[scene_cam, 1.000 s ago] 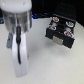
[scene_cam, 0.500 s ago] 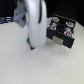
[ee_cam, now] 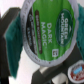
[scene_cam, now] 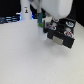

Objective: Open the kcup holder, insert the kcup into the holder, and close the kcup holder

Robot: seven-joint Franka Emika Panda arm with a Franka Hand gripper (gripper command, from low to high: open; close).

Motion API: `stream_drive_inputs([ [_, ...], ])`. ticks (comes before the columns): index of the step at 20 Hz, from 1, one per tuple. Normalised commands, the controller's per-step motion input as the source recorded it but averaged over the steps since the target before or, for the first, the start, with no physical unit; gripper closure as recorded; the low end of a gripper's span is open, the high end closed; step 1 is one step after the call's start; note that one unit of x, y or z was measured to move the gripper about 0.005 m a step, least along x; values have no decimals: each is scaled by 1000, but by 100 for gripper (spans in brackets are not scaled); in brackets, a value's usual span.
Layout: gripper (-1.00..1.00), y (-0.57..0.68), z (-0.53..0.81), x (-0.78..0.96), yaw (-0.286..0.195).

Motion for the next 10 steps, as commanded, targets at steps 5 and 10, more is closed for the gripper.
stream_drive_inputs([
  [5, 100, 640, 417, -15, 19],
  [10, 100, 623, 229, -25, 34],
])
